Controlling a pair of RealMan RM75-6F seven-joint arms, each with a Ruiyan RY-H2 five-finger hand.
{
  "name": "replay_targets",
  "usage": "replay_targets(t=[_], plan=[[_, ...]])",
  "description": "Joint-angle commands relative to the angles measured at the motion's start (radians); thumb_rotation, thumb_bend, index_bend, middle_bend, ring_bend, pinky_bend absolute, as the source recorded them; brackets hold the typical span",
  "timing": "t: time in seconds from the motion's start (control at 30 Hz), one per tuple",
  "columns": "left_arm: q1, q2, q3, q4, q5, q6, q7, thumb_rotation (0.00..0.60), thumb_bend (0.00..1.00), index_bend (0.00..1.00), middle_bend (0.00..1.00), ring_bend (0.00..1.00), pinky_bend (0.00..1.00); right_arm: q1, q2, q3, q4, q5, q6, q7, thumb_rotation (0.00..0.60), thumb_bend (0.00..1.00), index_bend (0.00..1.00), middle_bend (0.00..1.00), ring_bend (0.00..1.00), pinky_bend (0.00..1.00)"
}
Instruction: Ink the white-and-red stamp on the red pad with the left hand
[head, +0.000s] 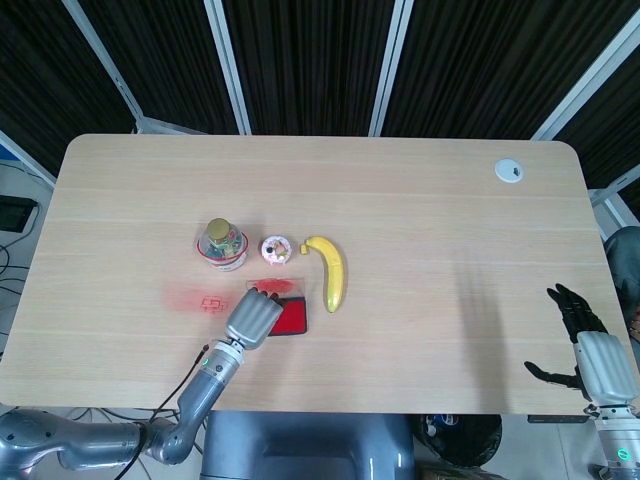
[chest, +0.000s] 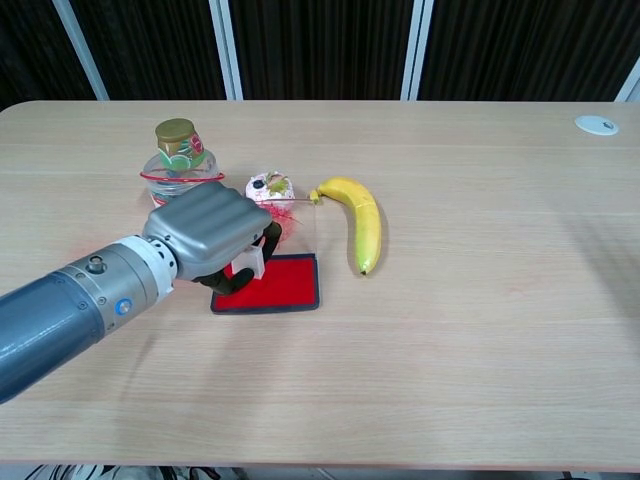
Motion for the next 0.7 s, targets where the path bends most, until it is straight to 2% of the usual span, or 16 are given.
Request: replay_targets(t=[0.03, 0.43, 0.7], plan=[[-0.001, 0.003, -0.005, -0.006, 0.006, 0.005, -0.007, 0.6, 0.56, 0.7, 0.73, 0.57, 0.63, 0.0, 0.0, 0.0, 0.0, -0.001, 0.0, -0.001, 0.6, 0.12, 0.0, 0.0, 0.0, 0.18], [-0.011, 0.027, -0.033, -0.051, 0.033, 0.03, -0.016, 0.6, 0.56, 0.7, 0.73, 0.57, 0.63, -0.001, -0.001, -0.001, 0.0, -0.003, 0.003, -0.002, 0.6, 0.12, 0.0, 0.0, 0.0, 0.18], [-0.014, 0.025, -0.026, -0.046, 0.026, 0.025, -0.002, 0.6, 0.56, 0.7, 0.73, 0.57, 0.63, -0.001, 0.0, -0.001, -0.001, -0.003, 0.002, -0.001, 0.6, 0.12, 0.0, 0.0, 0.0, 0.18]])
